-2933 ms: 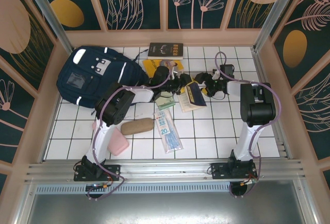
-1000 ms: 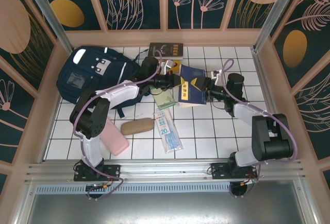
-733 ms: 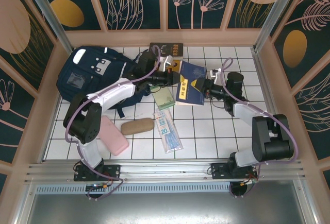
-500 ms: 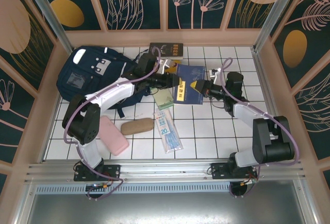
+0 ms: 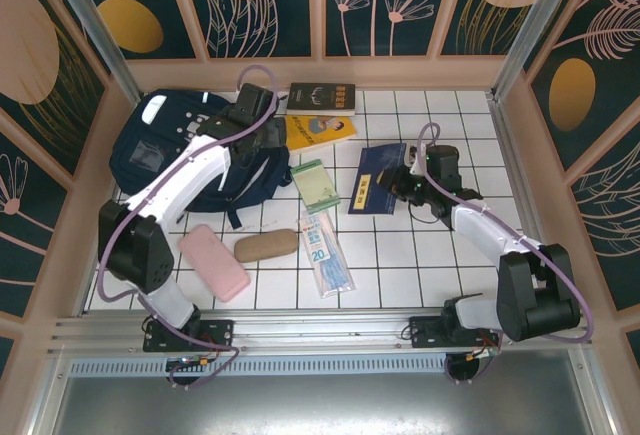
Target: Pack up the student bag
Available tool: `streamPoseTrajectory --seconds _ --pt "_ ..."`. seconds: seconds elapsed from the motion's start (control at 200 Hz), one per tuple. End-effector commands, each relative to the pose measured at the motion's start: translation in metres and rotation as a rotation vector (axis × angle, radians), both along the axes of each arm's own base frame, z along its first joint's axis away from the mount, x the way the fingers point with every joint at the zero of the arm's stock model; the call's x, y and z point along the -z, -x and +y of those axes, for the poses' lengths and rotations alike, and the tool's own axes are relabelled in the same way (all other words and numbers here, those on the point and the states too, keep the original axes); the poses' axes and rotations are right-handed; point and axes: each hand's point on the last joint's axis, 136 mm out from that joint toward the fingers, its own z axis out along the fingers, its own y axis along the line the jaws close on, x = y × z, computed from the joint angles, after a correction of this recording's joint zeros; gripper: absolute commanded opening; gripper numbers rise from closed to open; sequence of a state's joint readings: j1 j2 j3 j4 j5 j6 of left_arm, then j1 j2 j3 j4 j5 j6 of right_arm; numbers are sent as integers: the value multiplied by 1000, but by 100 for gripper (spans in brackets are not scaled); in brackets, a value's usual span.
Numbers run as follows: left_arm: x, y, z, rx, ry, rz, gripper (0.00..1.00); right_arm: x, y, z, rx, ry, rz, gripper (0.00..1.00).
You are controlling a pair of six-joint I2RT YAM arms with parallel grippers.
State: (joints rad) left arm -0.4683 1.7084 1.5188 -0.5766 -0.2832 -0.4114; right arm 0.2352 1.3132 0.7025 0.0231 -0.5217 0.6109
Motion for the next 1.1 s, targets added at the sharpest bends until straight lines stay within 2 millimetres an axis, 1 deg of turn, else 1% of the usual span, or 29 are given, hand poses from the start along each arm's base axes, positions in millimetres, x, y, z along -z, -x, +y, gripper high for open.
streamPoseTrajectory --seconds 0.0,0.085,0.15,0.27,0.385,0.485,0.581,0.641,0.731,0.796,0.901,0.951,0.976,1.031,1.096 --pt "41 -3 46 -93 -229 101 72 -9 -1 -1 -2 41 -47 0" --pt "50 -14 60 -121 -238 123 69 -8 3 0 -12 39 -46 0" --pt "56 -21 65 -120 -238 139 67 -7 5 1 -21 38 -44 0" --pt "76 -27 60 -68 -229 201 66 -6 9 1 -28 41 -43 0" --pt "96 -27 52 -38 -204 243 66 -6 10 2 -36 42 -44 0" --pt "112 -27 54 -41 -223 273 67 -5 10 2 -35 44 -41 0" --pt "131 -24 56 -43 -239 310 67 -5 10 3 -39 44 -43 0" --pt "143 -22 63 -63 -253 333 67 -4 10 3 -40 44 -41 0" --pt "154 -21 77 -98 -268 344 65 -5 10 3 -42 40 -41 0" --pt "161 -21 84 -115 -265 350 63 -4 10 5 -48 38 -37 0" --pt "177 -19 93 -134 -257 386 61 -2 10 7 -56 30 -28 0" --pt "184 -20 95 -140 -252 397 58 -1 10 10 -63 27 -26 0" --pt "186 -20 95 -140 -250 398 54 -2 10 10 -65 27 -25 0" --pt "190 -21 96 -142 -253 403 43 -2 10 12 -68 28 -22 0" --pt "192 -22 96 -139 -248 404 27 -5 9 12 -69 28 -27 0"
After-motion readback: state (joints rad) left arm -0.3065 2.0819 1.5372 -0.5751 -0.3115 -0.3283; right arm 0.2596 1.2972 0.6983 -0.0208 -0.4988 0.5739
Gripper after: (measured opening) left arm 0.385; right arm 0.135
